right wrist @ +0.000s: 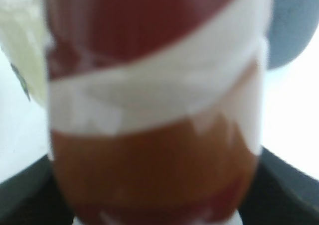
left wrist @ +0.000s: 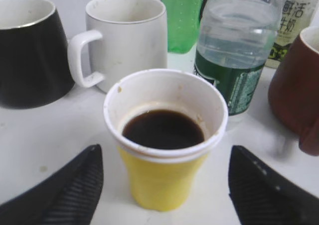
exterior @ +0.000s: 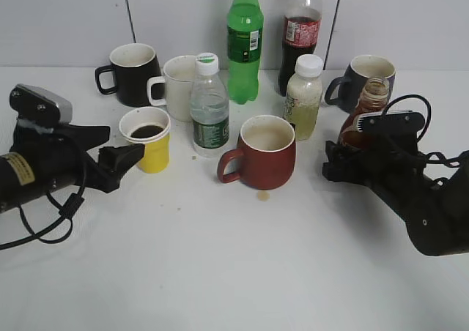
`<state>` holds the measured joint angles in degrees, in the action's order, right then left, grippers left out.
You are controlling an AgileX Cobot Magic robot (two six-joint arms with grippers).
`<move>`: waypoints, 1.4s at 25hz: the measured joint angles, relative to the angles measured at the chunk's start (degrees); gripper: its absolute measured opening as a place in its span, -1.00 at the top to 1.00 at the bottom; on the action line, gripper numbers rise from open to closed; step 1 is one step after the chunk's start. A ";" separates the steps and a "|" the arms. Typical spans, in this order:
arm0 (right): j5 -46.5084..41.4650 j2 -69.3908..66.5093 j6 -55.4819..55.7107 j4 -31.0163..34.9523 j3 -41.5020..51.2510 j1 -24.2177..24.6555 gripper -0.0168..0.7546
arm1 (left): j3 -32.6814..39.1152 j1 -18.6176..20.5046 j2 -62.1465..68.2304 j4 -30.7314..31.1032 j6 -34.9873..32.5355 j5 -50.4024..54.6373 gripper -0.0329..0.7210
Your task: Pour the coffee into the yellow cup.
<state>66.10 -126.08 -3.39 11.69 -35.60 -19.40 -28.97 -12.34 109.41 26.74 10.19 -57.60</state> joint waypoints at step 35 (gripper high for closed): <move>-92.92 51.75 -0.24 0.60 -3.15 0.00 -0.58 | -0.21 -6.16 -50.11 -17.91 9.09 75.88 -0.64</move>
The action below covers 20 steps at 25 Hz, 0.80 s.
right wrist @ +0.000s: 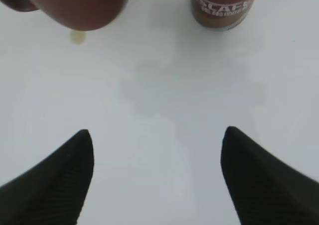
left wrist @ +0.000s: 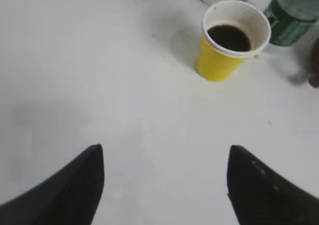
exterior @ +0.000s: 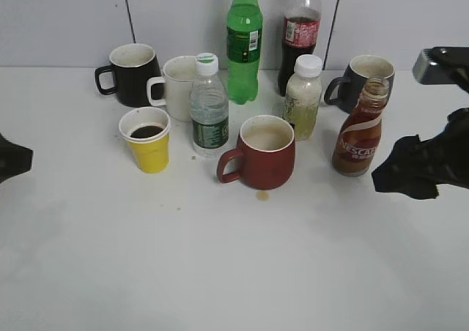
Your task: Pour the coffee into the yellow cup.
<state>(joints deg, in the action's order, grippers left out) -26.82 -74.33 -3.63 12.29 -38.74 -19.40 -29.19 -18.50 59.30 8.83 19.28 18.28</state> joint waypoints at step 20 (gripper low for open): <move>-33.57 48.20 0.00 -10.76 1.04 0.00 -0.58 | -6.83 -3.61 -43.01 -0.52 -7.83 47.48 -0.64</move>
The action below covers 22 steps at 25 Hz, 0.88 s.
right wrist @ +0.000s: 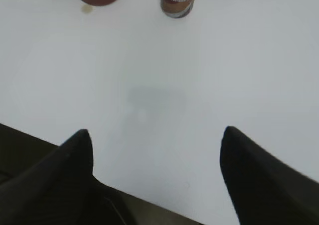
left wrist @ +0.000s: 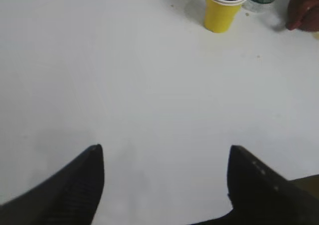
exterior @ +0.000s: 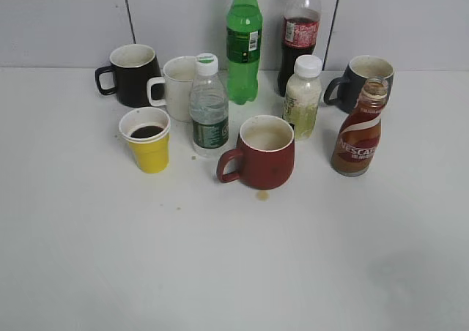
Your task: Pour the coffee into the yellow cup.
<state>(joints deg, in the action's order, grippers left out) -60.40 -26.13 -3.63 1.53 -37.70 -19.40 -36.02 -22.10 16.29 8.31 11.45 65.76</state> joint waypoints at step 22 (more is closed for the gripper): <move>0.58 22.79 -0.05 -0.42 8.39 0.00 -0.58 | 5.34 -0.04 -5.82 -3.76 -6.58 -5.27 -0.39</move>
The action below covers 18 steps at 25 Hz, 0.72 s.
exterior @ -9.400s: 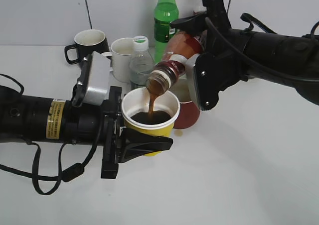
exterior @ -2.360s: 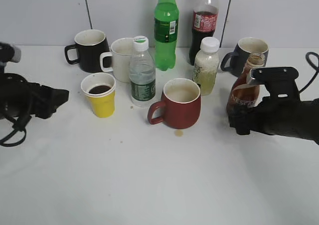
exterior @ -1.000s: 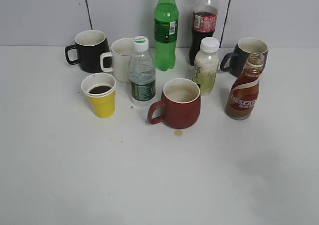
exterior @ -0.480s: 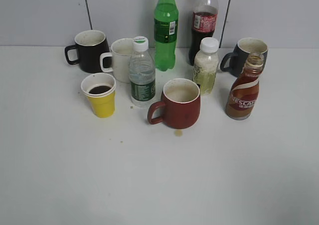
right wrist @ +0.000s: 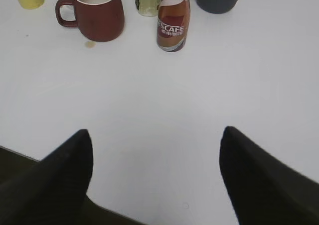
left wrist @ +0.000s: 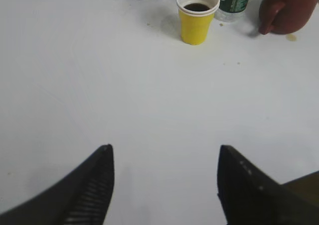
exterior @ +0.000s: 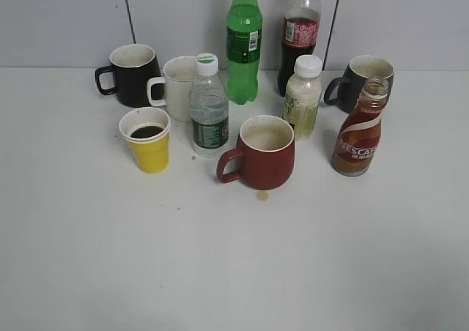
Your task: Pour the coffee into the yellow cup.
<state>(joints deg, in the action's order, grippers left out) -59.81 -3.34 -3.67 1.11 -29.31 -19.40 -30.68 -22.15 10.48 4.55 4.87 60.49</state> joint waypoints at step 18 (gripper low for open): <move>0.22 0.05 -0.01 0.07 0.00 0.20 -0.58 | 0.00 -0.06 -0.06 -0.11 -0.02 -0.01 -0.33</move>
<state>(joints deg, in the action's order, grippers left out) -59.60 -3.29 -3.69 1.19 -29.31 -19.20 -30.68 -22.21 10.42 4.44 4.85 60.47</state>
